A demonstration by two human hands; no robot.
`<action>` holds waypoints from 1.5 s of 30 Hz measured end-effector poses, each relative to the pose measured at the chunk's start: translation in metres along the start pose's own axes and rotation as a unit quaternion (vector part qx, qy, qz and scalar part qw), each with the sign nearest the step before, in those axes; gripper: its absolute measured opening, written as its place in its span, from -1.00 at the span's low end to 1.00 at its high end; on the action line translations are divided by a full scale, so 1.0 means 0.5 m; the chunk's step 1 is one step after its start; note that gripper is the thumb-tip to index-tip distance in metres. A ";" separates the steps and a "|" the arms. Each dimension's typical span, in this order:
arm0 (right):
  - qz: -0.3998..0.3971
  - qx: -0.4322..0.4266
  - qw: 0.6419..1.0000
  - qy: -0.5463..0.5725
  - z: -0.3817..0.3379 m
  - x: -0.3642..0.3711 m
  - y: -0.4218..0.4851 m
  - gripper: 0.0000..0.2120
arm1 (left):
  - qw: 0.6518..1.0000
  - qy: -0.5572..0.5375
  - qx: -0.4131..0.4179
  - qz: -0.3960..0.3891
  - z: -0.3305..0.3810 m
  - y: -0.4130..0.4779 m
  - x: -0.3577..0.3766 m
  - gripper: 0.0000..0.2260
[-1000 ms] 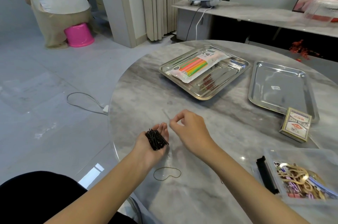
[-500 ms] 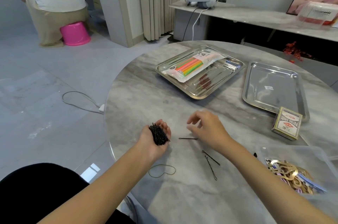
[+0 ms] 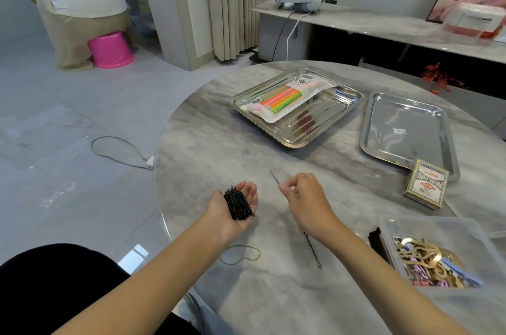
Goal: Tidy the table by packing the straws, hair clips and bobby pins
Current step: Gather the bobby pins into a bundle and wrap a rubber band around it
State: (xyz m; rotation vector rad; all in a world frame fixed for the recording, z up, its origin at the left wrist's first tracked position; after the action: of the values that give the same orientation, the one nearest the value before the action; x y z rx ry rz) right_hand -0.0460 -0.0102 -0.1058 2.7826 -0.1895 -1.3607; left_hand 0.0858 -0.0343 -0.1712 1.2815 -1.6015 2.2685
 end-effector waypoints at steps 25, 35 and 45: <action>-0.189 0.172 0.957 -0.140 0.075 -0.021 -0.135 -0.43 | 0.997 0.076 -0.009 0.009 -0.026 0.009 0.007 -0.61; -0.257 0.075 0.928 -0.259 0.019 0.014 -0.153 -0.86 | 0.992 0.112 -0.059 0.015 -0.055 0.013 -0.013 -0.78; -0.062 0.080 0.986 0.129 -0.058 -0.017 -0.078 -0.70 | 0.987 0.142 -0.079 -0.003 -0.073 0.008 0.007 -0.78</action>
State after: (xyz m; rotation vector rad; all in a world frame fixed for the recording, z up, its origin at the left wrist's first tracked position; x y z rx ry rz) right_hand -0.0249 0.0290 -0.0847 3.1182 -0.1225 -1.0329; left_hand 0.0602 -0.0078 -0.1755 0.8782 -1.6306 2.1517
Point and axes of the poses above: each hand's wrist, its own y-axis towards the middle knuckle, its own x-axis out of the palm, z = x × y, the point moved 8 cm from there along y, towards the middle knuckle, and after that the axes turned 12 degrees about -x, right-handed, at the moved point
